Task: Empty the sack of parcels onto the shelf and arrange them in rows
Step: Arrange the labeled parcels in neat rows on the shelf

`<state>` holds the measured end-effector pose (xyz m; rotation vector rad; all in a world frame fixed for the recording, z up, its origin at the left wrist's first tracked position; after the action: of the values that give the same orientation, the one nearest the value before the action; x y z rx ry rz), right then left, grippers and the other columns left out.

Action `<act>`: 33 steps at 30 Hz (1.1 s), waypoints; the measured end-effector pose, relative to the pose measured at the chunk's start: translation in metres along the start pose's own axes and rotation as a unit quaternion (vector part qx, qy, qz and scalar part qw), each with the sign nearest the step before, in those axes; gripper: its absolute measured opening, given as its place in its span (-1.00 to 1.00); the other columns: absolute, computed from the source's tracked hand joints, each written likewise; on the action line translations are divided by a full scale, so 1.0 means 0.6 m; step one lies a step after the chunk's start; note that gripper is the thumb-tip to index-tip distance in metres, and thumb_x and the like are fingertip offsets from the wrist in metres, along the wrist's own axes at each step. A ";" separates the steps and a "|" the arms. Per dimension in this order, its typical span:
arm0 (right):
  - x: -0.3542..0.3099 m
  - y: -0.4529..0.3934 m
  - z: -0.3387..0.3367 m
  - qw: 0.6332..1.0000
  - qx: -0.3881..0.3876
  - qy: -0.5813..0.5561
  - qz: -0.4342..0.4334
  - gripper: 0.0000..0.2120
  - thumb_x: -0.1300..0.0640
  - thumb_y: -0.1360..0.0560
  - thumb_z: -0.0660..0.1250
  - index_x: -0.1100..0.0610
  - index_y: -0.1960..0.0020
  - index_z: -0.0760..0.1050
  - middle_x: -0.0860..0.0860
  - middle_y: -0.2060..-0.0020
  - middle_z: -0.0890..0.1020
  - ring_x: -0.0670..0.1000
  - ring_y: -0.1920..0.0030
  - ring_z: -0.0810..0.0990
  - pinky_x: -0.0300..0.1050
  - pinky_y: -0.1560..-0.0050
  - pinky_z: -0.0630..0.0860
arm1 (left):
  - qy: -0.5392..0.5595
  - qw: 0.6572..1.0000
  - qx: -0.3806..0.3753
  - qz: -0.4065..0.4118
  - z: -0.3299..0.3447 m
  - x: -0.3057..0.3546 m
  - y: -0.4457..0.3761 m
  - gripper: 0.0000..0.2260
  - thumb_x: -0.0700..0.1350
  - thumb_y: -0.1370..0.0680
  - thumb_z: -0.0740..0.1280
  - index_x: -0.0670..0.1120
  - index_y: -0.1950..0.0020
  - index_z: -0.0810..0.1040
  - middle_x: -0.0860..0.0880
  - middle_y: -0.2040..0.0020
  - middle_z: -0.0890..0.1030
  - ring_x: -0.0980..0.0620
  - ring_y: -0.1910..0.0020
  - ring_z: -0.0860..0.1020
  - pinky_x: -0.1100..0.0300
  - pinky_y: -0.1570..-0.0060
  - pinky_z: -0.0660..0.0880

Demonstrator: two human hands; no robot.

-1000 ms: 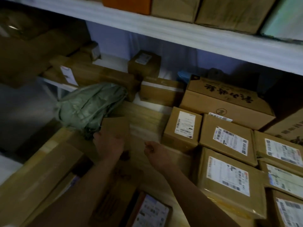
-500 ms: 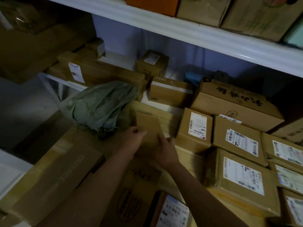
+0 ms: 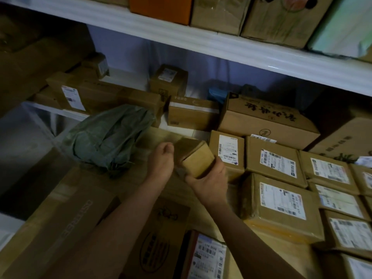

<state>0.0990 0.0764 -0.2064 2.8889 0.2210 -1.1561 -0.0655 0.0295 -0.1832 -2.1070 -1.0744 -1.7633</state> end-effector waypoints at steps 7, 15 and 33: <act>0.073 0.022 -0.016 0.895 -0.118 -0.372 0.213 -0.51 -0.11 -0.51 0.30 0.02 -0.35 0.25 0.03 -0.02 0.61 0.01 0.06 0.63 -0.16 0.23 0.52 | 0.031 0.987 -0.080 -0.138 0.022 -0.059 0.008 -0.76 0.13 -0.56 0.21 0.00 -0.05 0.50 0.01 0.10 0.53 0.06 0.18 0.48 0.15 0.27 0.34; 0.156 0.051 -0.024 0.903 -0.172 -0.205 0.336 -0.35 -0.42 -0.48 0.01 0.11 -0.15 0.46 0.12 -0.04 0.52 0.15 0.02 0.58 0.00 0.02 0.56 | -0.123 0.972 -0.171 -0.106 0.093 -0.079 0.012 -0.81 -0.19 -0.46 0.34 -0.04 -0.05 0.54 -0.09 -0.12 0.61 -0.06 -0.06 0.57 0.04 -0.07 0.52; 0.176 0.037 -0.046 0.962 -0.147 0.020 0.228 -0.17 -0.05 -0.47 0.34 0.14 -0.54 -0.07 0.15 -0.49 0.10 0.19 -0.41 0.32 0.09 -0.30 0.38 | -0.145 0.977 -0.129 -0.083 0.162 -0.107 0.047 -0.62 -0.19 -0.51 0.34 -0.14 -0.32 0.40 -0.15 -0.29 0.50 -0.15 -0.23 0.49 -0.01 -0.22 0.46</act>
<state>0.1963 0.0696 -0.2599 2.5123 -0.2428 -0.8945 0.0258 0.0384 -0.2605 -2.5638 -1.1780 -1.7932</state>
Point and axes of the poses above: each hand's wrist, its own y-axis away from the middle knuckle, its own z-axis out of the palm, x = y × z, the point moved 7 cm from there along -y, towards the middle knuckle
